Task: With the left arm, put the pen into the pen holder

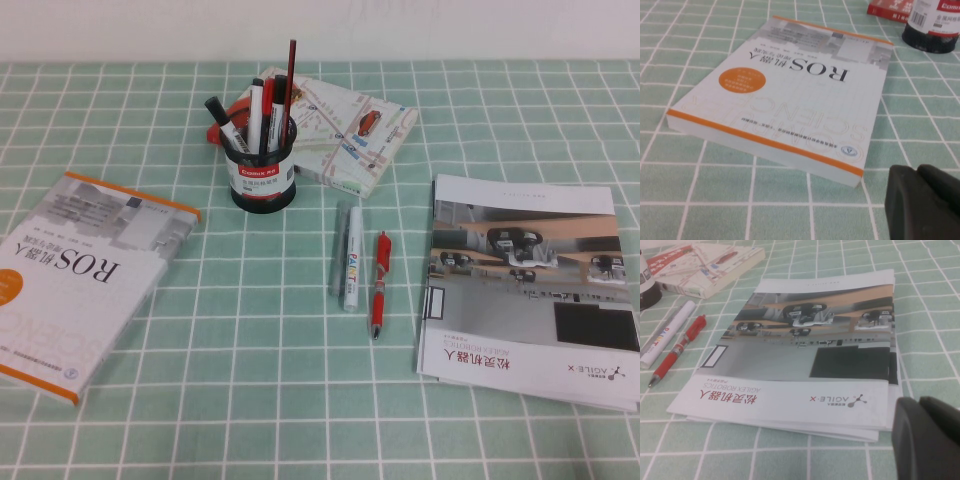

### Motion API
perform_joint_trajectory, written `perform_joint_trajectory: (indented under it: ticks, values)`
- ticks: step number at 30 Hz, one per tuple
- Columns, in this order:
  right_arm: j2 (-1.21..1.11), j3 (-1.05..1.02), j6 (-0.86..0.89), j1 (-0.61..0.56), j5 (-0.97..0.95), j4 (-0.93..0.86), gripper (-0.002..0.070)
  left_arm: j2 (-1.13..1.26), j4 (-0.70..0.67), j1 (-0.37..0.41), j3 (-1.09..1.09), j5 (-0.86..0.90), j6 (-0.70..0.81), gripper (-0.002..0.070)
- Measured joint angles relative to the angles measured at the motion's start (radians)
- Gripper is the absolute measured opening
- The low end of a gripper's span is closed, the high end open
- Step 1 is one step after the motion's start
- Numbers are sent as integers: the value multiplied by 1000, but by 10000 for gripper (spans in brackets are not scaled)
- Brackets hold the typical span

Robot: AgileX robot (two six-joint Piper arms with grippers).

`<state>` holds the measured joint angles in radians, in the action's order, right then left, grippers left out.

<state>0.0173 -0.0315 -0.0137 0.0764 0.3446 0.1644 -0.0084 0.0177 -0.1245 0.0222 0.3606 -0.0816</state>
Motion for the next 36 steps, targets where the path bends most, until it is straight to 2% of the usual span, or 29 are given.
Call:
perform_joint_trajectory:
  ticks: [4,12,18,24,27,32,36]
  values:
    - [0,0,0,0,0,0,-20,0,-8,0,4,-32,-4,-4]
    - [0,0,0,0,0,0,-20,0,-132,0,4,-188,-167,-4]
    - [0,0,0,0,0,0,-20,0,-143,0,4,-297,-187,-4]
    - [0,0,0,0,0,0,-20,0,-148,0,4,-317,-224,-4]
    - [0,0,0,0,0,0,-20,41,-150,0,-50,-224,-246,-3]
    - [0,0,0,0,0,0,-20,256,-148,0,-271,-32,-249,-4]
    - [0,0,0,0,0,0,-20,479,-178,0,-457,144,-138,-4]
